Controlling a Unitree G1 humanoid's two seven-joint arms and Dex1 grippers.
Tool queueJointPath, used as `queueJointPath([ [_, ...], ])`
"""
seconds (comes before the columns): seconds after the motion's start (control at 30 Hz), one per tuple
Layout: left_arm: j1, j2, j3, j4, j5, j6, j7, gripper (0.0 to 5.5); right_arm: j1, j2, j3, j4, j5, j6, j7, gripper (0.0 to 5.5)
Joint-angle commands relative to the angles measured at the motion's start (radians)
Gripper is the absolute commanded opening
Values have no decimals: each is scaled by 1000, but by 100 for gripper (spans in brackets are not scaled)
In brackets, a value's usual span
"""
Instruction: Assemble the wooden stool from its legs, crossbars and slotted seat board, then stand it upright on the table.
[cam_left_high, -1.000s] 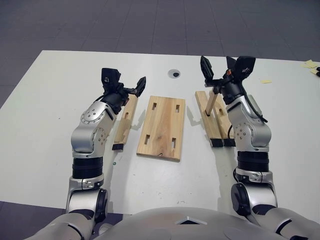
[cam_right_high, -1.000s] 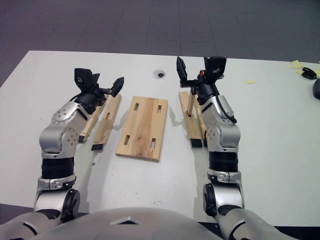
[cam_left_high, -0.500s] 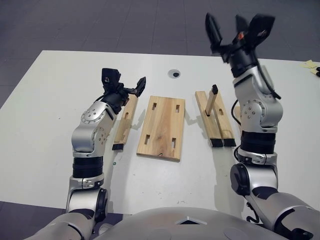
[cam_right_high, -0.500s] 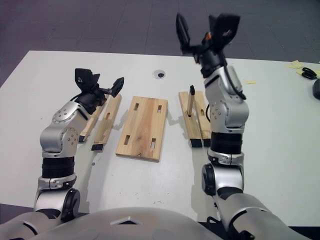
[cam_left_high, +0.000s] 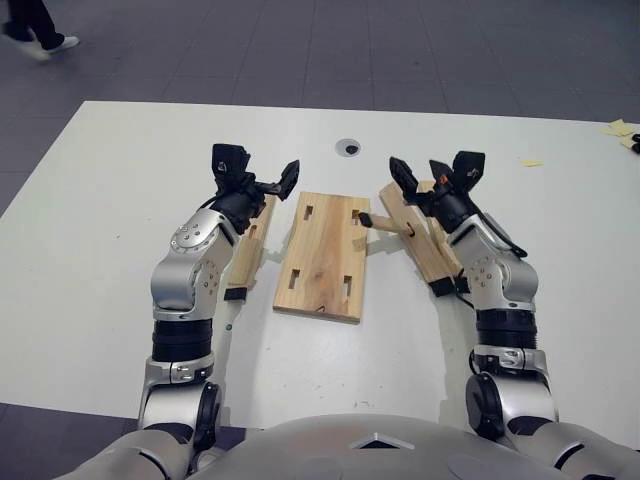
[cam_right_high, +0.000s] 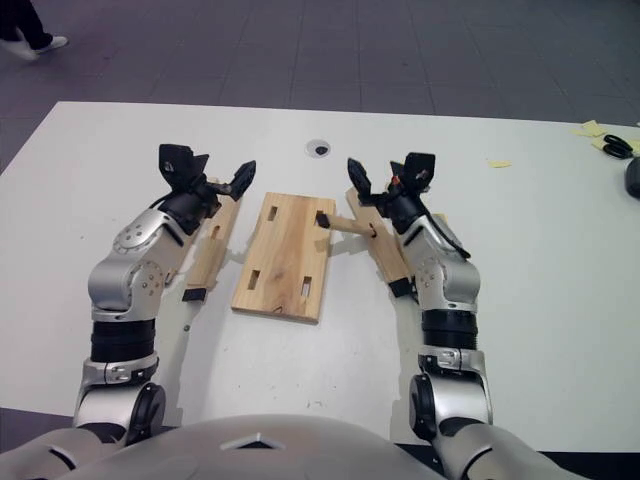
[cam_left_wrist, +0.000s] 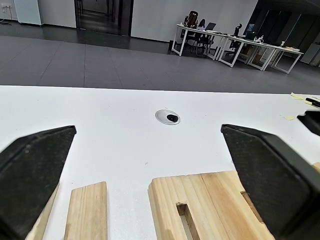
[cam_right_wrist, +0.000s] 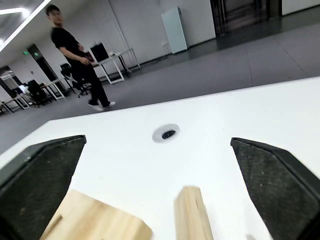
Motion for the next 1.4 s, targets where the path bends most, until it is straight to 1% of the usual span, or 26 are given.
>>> queueJointPath([
  [0.03, 5, 6, -3, -11, 7, 6, 0, 540, 17, 21, -62, -96, 109, 40, -5, 539],
  [0.1, 7, 7, -5, -13, 9, 8, 0, 540, 40, 7, -92, -167, 158, 46, 5, 539],
  [0.13, 8, 11, -1, -14, 8, 9, -2, 540, 71, -22, -85, -219, 164, 57, 27, 539],
  [0.23, 8, 24, 15, -18, 4, 14, -2, 540, 188, -120, -27, -328, 144, 106, 110, 539],
  [0.37, 4, 29, 16, -21, 8, 15, -1, 540, 337, -220, 43, -350, 80, 147, 173, 539],
  [0.4, 6, 29, 17, -25, 8, 16, 1, 540, 356, -232, 54, -335, 58, 148, 173, 519],
  [0.43, 7, 28, 16, -26, 8, 16, 3, 540, 377, -238, 62, -318, 43, 166, 160, 513],
  [0.5, 9, 26, 12, -27, 8, 17, 5, 540, 405, -241, 79, -289, 22, 215, 130, 484],
  [0.67, 11, 28, 9, -23, 11, 17, 4, 540, 437, -276, 165, -316, -37, 298, 116, 400],
  [0.7, 10, 28, 9, -21, 12, 15, 5, 540, 437, -287, 179, -324, -46, 310, 119, 391],
  [0.93, 8, 28, 10, -12, 18, 7, 6, 540, 363, -286, 173, -334, -73, 352, 72, 283],
  [0.97, 8, 28, 10, -12, 20, 6, 7, 540, 357, -286, 176, -337, -79, 359, 65, 259],
  [1.0, 6, 29, 11, -11, 21, 5, 7, 540, 353, -284, 179, -341, -86, 363, 58, 256],
  [1.03, 4, 30, 12, -10, 22, 4, 7, 540, 350, -279, 179, -343, -88, 372, 51, 232],
  [1.07, 1, 31, 13, -8, 24, 2, 7, 540, 347, -279, 182, -347, -92, 380, 45, 220],
  [1.1, -1, 33, 13, -7, 26, -1, 6, 540, 345, -281, 187, -351, -99, 384, 42, 198],
  [1.17, -11, 40, 18, -2, 28, -5, 5, 540, 334, -308, 212, -345, -135, 380, 48, 172],
  [1.2, -18, 46, 21, 2, 28, -7, 3, 540, 323, -315, 214, -333, -146, 378, 49, 153],
  [1.23, -24, 50, 24, 6, 29, -9, 2, 540, 312, -318, 210, -323, -152, 377, 51, 146],
  [1.27, -32, 55, 26, 11, 29, -11, 0, 540, 301, -318, 204, -316, -154, 373, 54, 121],
  [1.33, -50, 61, 31, 24, 32, -15, -3, 540, 280, -315, 197, -303, -162, 365, 57, 98],
  [1.4, -76, 64, 41, 43, 33, -19, -6, 540, 256, -305, 187, -292, -166, 358, 52, 98],
])
